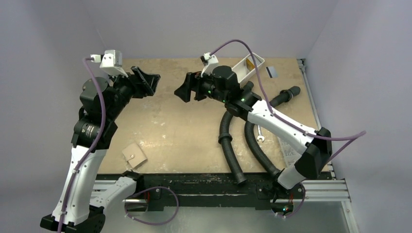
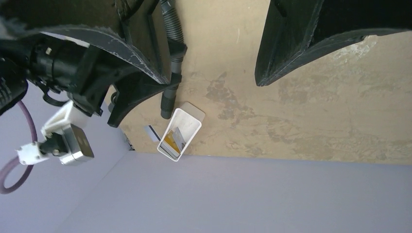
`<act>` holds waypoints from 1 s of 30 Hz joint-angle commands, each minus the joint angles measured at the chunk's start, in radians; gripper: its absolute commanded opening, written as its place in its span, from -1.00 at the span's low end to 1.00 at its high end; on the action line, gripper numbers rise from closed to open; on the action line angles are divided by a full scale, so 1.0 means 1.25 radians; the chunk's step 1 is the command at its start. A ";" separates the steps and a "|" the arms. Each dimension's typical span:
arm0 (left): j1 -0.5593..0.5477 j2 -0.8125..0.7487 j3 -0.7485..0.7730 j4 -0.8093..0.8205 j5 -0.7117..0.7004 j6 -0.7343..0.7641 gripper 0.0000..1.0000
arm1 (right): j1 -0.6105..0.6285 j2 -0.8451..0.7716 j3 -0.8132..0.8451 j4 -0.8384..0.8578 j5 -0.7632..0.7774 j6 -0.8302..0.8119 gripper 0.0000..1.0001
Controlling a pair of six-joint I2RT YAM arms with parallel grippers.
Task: Put the credit cards into the card holder
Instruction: Move the card holder to the corner of the board, then reset both arms
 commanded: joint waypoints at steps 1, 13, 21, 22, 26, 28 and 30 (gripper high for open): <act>0.003 0.022 0.023 0.056 0.002 -0.022 0.36 | 0.018 0.094 -0.067 0.034 -0.178 -0.042 0.67; 0.003 -0.005 0.048 0.005 -0.041 0.031 0.41 | 0.013 0.041 -0.109 -0.035 -0.079 -0.071 0.82; 0.003 -0.078 -0.013 0.186 -0.058 0.023 0.48 | 0.003 -0.234 -0.079 -0.287 0.328 -0.198 0.98; 0.003 -0.084 -0.018 0.202 -0.068 0.024 0.49 | 0.002 -0.267 -0.069 -0.307 0.373 -0.216 0.98; 0.003 -0.093 -0.016 0.264 -0.095 0.025 0.49 | 0.002 -0.399 -0.004 -0.362 0.550 -0.278 0.98; 0.003 -0.098 -0.017 0.290 -0.100 0.025 0.49 | 0.002 -0.457 0.017 -0.351 0.604 -0.320 0.98; 0.003 -0.101 -0.019 0.308 -0.109 0.028 0.49 | 0.003 -0.512 0.029 -0.327 0.645 -0.353 0.98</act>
